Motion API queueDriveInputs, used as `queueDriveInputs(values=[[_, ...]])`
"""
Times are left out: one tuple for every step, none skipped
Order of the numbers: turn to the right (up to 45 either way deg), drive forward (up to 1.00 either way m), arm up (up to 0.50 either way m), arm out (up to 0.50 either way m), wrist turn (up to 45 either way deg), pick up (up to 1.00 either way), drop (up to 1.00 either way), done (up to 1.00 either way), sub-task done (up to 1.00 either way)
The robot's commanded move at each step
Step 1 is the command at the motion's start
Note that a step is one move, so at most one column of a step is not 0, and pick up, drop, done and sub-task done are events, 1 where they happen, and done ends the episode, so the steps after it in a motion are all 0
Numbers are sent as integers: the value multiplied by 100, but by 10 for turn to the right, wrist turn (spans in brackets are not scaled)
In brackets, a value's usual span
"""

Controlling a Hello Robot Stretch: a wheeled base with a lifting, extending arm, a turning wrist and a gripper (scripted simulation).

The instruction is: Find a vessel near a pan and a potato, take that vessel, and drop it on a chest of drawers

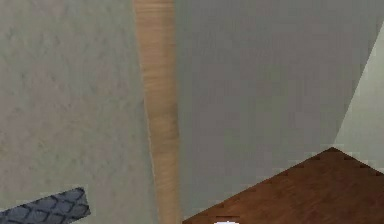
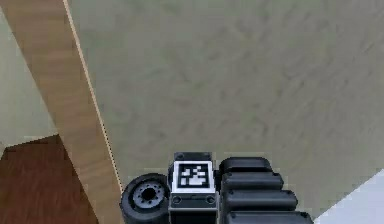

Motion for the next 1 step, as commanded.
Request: queueDriveInputs(values=[[120, 0, 0, 0, 0, 0, 0, 0, 0]])
